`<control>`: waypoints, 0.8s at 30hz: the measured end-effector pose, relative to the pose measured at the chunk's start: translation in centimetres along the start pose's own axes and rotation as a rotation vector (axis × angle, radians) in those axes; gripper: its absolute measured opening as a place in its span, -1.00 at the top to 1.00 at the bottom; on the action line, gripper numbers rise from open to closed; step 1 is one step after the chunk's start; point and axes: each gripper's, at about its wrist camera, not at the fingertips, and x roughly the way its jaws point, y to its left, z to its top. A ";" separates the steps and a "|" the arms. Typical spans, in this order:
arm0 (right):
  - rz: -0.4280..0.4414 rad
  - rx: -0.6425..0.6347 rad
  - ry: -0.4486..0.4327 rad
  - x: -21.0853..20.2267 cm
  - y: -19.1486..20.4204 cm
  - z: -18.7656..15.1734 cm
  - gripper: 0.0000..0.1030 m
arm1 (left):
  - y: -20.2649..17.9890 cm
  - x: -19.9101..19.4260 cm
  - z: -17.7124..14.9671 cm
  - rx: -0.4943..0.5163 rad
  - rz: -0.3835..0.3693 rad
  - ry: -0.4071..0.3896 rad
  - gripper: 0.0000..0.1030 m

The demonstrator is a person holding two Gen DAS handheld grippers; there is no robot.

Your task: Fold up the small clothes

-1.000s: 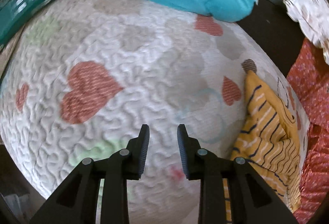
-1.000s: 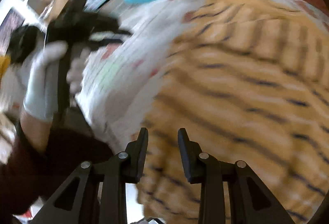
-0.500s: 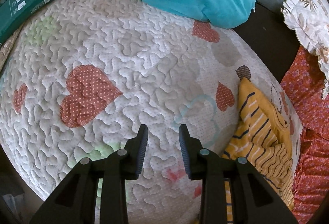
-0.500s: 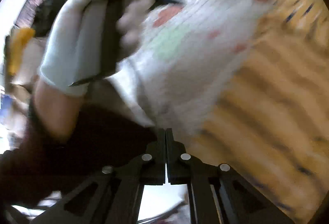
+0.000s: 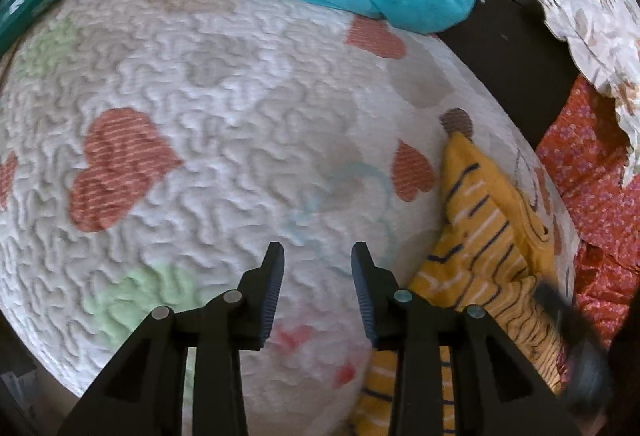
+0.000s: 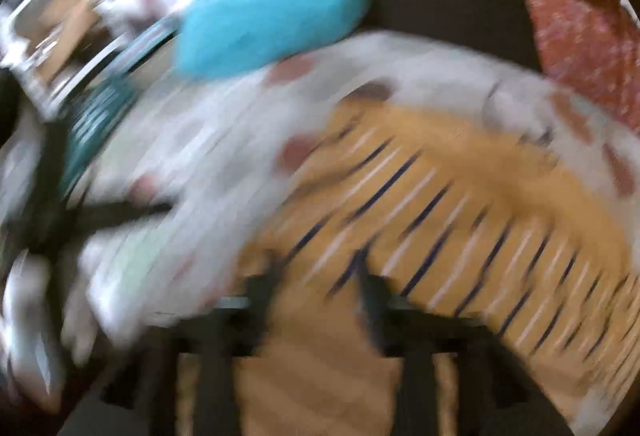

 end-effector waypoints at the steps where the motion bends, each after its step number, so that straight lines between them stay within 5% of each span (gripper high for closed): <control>1: -0.024 0.021 -0.008 1.1 -1.3 1.9 -0.20 | -0.5 0.2 0.1 0.006 -0.007 0.003 0.33; 7: -0.067 0.056 0.113 8.2 -3.0 6.6 -0.19 | -1.8 1.0 0.9 0.027 -0.030 0.024 0.33; 8: -0.058 0.041 0.146 9.1 -2.8 6.4 0.06 | -1.8 1.0 1.1 0.025 -0.028 0.025 0.33; 9: -0.038 0.015 0.184 9.9 -2.3 6.3 0.79 | -1.7 1.1 1.3 0.020 -0.029 0.027 0.33; 10: -0.023 -0.022 0.224 10.7 -1.5 6.2 0.91 | -1.5 1.1 1.5 0.008 -0.033 0.029 0.31; 13: -0.049 -0.121 0.245 12.0 0.3 6.9 0.91 | -0.8 1.2 2.0 -0.026 -0.041 0.038 0.27; 19: -0.111 -0.153 0.123 12.0 1.7 9.6 0.89 | 0.5 1.0 2.5 -0.073 -0.031 0.036 0.27; 22: -0.163 -0.164 0.108 12.0 2.3 10.1 0.28 | 1.3 0.8 2.8 -0.101 -0.027 0.032 0.27; 24: -0.156 -0.165 0.059 10.5 3.0 9.2 0.17 | 1.7 0.6 2.9 -0.115 -0.027 0.024 0.27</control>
